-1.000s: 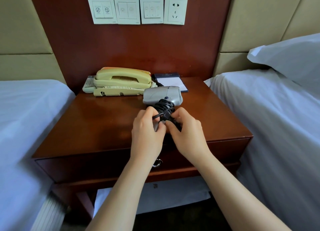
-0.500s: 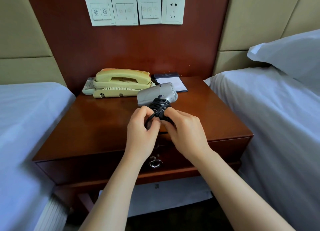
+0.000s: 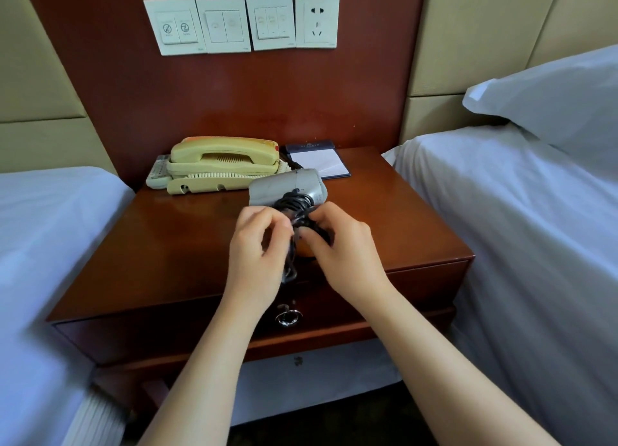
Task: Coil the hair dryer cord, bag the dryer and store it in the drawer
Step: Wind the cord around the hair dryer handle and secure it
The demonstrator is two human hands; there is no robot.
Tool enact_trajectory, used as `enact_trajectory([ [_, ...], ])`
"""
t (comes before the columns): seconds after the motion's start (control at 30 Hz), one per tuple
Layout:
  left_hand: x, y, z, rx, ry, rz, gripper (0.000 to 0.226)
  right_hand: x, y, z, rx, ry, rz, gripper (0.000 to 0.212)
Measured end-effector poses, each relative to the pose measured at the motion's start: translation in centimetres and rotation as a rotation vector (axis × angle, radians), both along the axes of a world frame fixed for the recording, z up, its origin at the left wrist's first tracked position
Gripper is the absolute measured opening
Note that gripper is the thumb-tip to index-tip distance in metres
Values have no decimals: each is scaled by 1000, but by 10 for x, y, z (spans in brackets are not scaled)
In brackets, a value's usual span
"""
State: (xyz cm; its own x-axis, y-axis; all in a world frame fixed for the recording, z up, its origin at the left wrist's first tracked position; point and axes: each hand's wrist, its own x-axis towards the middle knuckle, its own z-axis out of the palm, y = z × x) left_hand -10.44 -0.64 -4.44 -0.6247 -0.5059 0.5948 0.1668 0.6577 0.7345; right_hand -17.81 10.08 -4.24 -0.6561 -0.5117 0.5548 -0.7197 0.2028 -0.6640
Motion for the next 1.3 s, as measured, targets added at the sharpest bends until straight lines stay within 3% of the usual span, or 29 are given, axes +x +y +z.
enact_trajectory([
  [0.1,2,-3,-1,208,-58,117,7,-3,3,-1,40,-131,80,16],
  [0.23,4,-3,4,396,-299,44,50,-5,7,-2,141,-80,82,12],
  [0.37,7,-3,5,360,-351,-6,51,-5,6,-7,100,-223,142,7],
  [0.47,7,-4,6,367,-388,-8,60,-3,3,-11,46,-227,97,9],
  [0.63,8,-4,3,230,-350,-11,34,5,-6,-14,-117,-270,83,25],
  [0.87,7,-11,1,228,-291,-20,29,14,-14,-14,-277,-395,69,25],
  [1.1,3,-8,4,382,-277,6,28,14,-20,-19,-237,-329,-40,18],
  [1.3,5,-2,2,275,-291,76,25,24,-29,-18,-226,-271,-29,24],
])
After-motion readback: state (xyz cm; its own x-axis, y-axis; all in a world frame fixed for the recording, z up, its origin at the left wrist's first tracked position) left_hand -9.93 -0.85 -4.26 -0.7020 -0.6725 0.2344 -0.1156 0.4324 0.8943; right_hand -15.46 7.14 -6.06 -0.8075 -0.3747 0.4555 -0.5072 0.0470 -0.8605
